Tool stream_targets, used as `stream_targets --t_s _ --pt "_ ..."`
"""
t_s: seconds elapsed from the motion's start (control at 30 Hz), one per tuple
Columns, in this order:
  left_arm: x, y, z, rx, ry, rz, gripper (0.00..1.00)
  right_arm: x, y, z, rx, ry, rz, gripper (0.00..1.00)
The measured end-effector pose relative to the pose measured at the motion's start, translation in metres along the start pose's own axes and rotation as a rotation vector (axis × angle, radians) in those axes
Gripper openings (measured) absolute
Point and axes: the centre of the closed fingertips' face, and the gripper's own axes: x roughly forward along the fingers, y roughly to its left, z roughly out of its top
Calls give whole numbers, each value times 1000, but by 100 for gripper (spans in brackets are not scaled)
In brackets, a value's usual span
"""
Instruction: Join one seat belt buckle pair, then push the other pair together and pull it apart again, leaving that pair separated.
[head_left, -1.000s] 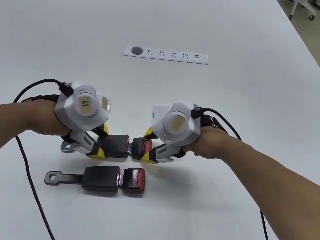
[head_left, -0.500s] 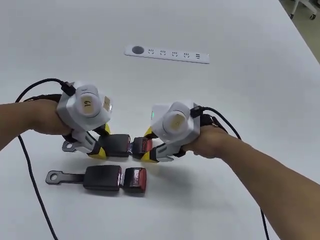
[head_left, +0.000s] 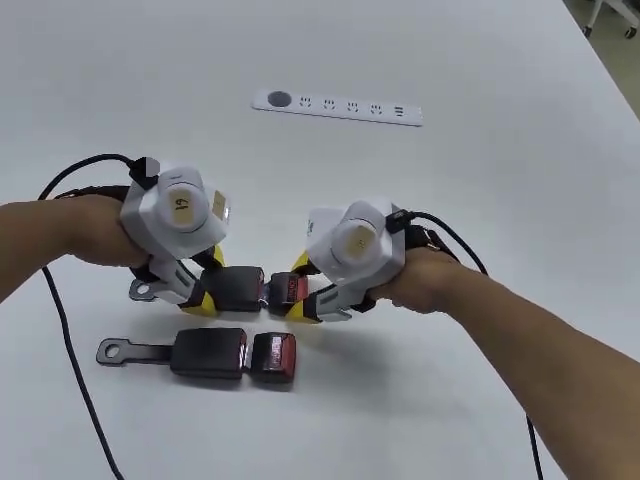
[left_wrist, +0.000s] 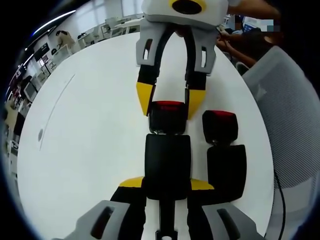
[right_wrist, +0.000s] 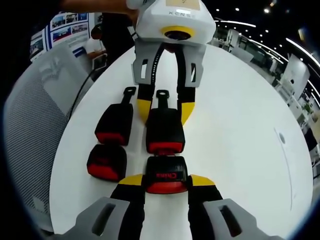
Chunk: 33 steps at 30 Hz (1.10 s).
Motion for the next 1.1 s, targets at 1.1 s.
stream_targets --t_s 1.1 --pt "0 0 -1 -18 7 -6 33 -19 -7 -28 -5 71 17 30"
